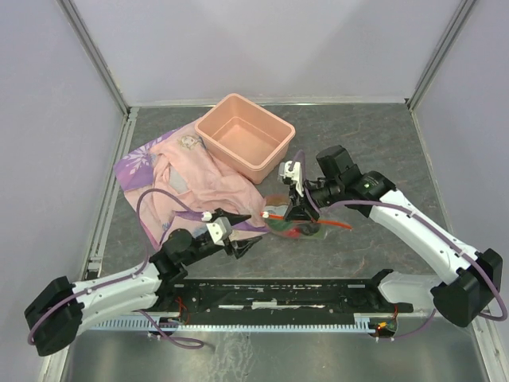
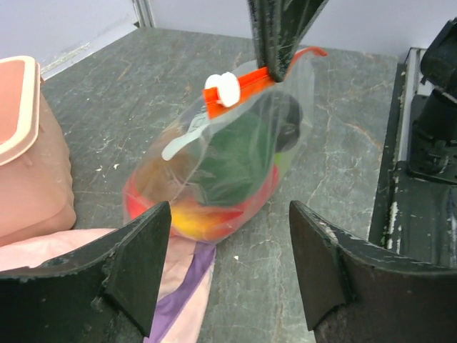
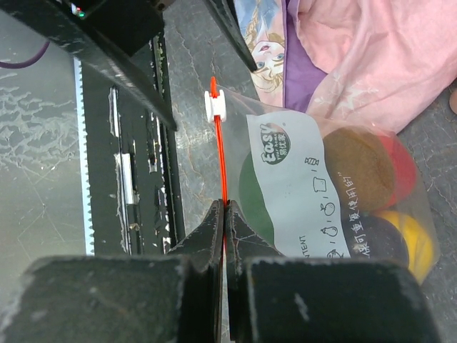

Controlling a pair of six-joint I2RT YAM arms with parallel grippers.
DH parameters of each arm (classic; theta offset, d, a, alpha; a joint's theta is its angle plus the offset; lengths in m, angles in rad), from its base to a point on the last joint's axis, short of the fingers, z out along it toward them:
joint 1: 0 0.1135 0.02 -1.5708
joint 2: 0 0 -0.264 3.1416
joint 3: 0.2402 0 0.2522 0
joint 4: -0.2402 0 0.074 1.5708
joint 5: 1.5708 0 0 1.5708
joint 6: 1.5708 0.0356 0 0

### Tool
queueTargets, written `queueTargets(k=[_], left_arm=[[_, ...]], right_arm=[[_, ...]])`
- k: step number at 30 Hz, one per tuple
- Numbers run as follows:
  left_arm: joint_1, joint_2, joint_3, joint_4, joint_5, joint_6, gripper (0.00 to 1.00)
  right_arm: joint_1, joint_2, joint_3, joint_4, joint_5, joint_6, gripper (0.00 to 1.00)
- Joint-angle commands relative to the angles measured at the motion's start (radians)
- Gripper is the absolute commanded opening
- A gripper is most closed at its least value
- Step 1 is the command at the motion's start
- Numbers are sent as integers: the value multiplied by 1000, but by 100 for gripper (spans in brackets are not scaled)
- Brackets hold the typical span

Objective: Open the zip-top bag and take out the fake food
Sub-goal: Adjust the zipper food storage bag at the center of the board.

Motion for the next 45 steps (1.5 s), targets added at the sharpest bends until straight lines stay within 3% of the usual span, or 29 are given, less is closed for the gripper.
queueTargets(k=[1, 5, 11, 14, 17, 20, 23, 29, 31, 37, 43, 45], left_arm=[[78, 113, 87, 150, 158, 39, 69], [144, 208, 124, 223, 220, -1, 67], [153, 304, 196, 241, 334, -7, 68], [153, 346, 215, 241, 365, -9, 62], [154, 373, 224, 237, 376, -2, 46], [157, 379, 225, 228, 378, -2, 14], [167, 360, 222, 213, 373, -19, 3], [174, 286, 275, 85, 314, -97, 3], [174, 269, 281, 58, 294, -120, 3], [175, 235, 305, -41, 257, -143, 3], [176, 189, 325, -118, 225, -135, 3], [176, 179, 333, -145, 218, -125, 3]], right_arm=[[9, -46, -4, 48, -16, -22, 2], [11, -38, -4, 48, -16, -21, 2], [14, -41, -10, 51, 0, -19, 2], [12, -44, -14, 58, 4, -18, 2], [12, -46, -16, 64, 14, -14, 2], [12, -59, -19, 70, 48, -9, 2], [14, -86, -38, 103, 106, 11, 4], [25, -171, -97, 158, 234, 54, 46], [33, -191, -102, 141, 259, 36, 53], [51, -169, -60, 7, 320, 16, 48], [83, -166, -45, -72, 432, 40, 37], [89, -180, -55, -67, 522, 49, 29]])
